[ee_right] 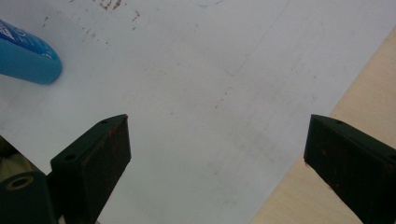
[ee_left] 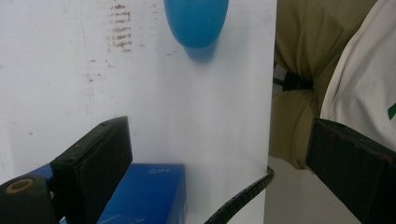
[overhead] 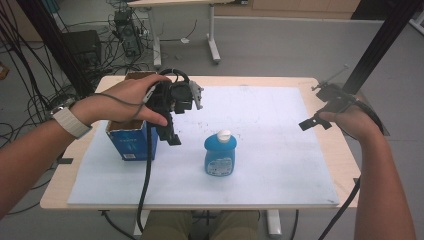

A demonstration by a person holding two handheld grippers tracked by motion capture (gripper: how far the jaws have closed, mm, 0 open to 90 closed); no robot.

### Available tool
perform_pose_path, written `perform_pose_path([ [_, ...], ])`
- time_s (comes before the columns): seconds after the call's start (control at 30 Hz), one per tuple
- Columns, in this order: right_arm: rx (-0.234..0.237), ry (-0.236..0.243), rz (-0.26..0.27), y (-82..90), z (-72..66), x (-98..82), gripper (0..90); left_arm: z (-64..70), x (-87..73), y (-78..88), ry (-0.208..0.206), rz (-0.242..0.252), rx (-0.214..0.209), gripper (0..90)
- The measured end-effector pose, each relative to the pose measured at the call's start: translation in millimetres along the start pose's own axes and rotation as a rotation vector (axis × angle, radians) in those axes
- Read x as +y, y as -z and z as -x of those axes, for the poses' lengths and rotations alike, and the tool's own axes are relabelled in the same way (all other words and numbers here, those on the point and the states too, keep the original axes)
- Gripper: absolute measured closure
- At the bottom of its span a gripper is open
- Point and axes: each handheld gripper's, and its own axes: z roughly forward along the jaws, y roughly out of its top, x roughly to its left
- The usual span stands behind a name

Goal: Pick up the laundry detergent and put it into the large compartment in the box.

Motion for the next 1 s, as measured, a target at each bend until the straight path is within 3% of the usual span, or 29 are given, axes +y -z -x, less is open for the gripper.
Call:
perform_pose_path([
  [0.4, -0.001, -0.003, -0.003, 1.1, -0.1, -1.8, 7.4, -6.0, 18.7, 6.2, -0.01, 0.004, -0.02, 7.6],
  [1.0, -0.004, -0.006, 0.007, 4.4, -1.0, -5.3, 7.3, -14.7, 47.7, -1.2, -0.028, -0.008, -0.048, 7.1],
])
